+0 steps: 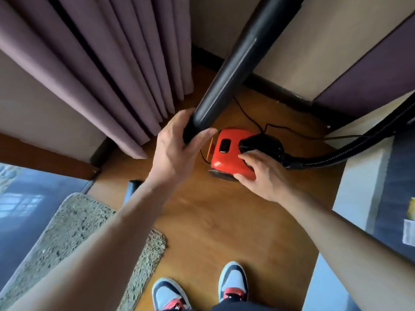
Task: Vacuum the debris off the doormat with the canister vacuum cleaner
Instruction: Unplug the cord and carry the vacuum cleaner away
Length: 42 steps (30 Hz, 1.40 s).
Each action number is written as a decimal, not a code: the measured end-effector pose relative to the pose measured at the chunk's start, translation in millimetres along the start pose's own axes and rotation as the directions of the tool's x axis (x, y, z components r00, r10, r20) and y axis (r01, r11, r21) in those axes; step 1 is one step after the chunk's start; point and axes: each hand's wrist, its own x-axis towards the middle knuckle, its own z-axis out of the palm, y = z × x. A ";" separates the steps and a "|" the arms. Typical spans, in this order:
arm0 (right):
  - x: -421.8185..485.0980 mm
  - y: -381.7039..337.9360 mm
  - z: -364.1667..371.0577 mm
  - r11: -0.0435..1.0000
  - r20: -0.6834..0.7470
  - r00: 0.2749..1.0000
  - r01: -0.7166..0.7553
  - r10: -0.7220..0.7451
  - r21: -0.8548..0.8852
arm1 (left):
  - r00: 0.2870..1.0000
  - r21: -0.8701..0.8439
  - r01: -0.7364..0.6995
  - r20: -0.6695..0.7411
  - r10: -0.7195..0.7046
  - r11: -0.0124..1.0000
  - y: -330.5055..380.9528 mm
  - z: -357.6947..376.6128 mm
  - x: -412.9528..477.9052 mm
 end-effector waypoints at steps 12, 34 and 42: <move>134.6 26.5 22.2 0.864 0.339 0.910 0.359 -0.239 -0.353 | 0.972 -0.075 -0.233 -0.039 0.231 0.970 -48.3 33.3 58.8; 130.0 26.7 68.6 0.700 0.344 0.922 0.365 -0.178 -0.615 | 0.933 -0.099 -0.331 -0.186 0.309 0.938 -74.2 33.9 84.9; 126.9 19.9 58.3 0.779 0.288 0.949 0.275 -0.127 -0.564 | 0.940 -0.133 -0.320 -0.171 0.296 0.938 -65.7 25.7 78.8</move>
